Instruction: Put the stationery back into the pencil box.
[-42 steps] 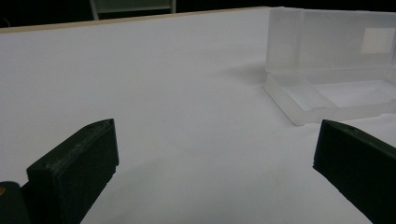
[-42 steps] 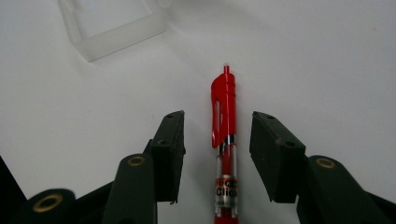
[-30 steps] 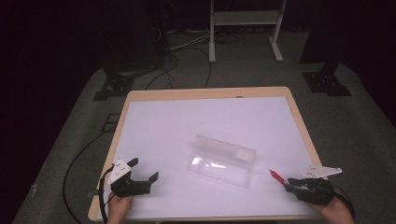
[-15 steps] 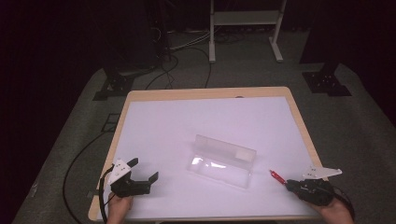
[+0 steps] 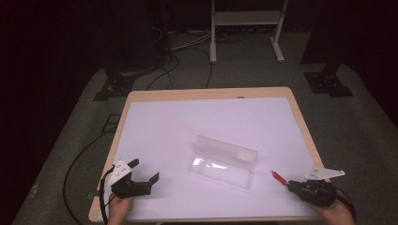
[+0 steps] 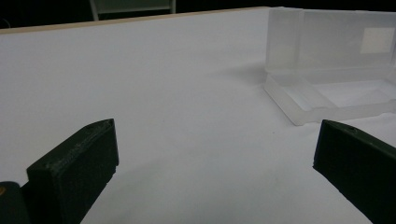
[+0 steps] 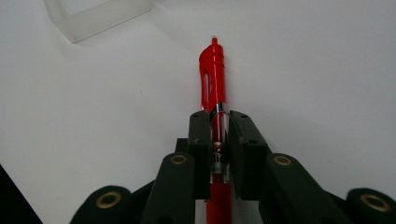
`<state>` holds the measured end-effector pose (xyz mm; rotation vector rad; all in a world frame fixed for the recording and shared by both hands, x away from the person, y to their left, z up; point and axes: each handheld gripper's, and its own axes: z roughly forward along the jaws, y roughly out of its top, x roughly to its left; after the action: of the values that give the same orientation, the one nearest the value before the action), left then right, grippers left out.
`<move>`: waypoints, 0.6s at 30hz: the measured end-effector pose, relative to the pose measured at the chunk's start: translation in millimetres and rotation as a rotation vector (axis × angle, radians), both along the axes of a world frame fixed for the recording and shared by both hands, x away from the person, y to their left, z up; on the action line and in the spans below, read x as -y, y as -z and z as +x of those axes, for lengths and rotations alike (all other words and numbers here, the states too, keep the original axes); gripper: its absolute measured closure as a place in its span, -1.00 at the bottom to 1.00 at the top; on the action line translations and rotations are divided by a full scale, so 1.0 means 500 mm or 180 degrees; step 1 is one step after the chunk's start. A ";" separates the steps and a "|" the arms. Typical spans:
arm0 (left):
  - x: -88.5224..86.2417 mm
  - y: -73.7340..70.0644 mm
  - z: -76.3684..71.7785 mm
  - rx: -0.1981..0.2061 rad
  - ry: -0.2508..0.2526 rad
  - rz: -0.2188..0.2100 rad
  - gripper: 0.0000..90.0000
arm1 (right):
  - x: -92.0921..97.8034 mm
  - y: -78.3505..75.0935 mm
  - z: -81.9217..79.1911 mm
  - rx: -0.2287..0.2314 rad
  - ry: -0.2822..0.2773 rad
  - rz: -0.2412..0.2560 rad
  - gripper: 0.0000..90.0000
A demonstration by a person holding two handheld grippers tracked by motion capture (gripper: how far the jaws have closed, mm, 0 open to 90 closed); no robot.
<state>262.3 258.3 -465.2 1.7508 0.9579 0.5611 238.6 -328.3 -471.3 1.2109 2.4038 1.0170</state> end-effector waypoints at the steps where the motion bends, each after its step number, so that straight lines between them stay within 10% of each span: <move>1: 0.000 0.000 0.000 0.0000 0.0001 0.0001 -1.00 | 0.000 0.000 0.000 0.0005 0.0002 0.0010 0.76; 18: 0.000 0.000 0.000 0.0000 0.0004 0.0002 -1.00 | -0.017 -0.058 -0.010 0.0108 -0.0194 0.0202 0.75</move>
<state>262.3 258.3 -465.2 1.7516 0.9567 0.5607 233.4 -320.0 -442.5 1.1377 2.4132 1.1308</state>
